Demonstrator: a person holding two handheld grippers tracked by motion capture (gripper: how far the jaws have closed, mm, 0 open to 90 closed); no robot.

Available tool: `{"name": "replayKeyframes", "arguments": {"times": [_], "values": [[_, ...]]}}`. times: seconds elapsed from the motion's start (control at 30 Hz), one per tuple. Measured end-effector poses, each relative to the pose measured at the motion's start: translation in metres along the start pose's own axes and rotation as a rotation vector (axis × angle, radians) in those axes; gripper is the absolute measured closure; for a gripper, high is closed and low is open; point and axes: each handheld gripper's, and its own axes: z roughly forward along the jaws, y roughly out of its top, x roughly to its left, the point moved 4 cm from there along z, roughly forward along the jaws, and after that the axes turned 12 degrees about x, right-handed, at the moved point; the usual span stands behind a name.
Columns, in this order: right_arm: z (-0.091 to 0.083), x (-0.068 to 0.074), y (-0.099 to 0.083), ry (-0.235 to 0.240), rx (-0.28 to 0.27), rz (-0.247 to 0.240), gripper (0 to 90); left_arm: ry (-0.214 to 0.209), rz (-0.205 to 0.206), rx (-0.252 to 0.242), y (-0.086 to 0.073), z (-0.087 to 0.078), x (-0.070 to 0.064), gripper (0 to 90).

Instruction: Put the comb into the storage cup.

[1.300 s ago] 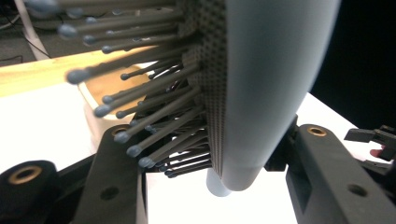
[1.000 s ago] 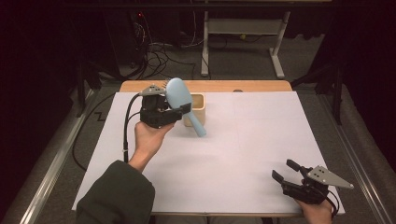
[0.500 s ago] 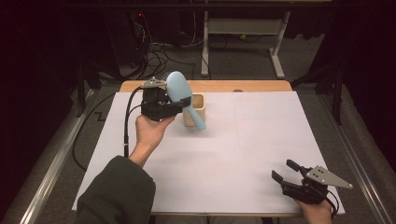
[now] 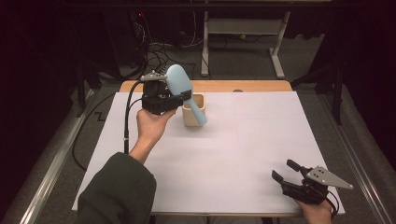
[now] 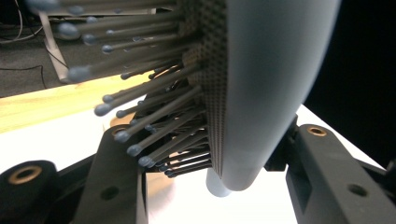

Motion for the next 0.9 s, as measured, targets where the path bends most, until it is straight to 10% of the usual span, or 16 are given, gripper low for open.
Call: {"name": "replayKeyframes", "arguments": {"times": [0.9], "values": [[-0.001,0.0,0.0,0.001,-0.004,0.007,26.6,0.042,-0.068,-0.019,0.017,0.004,0.022,54.6]]}}
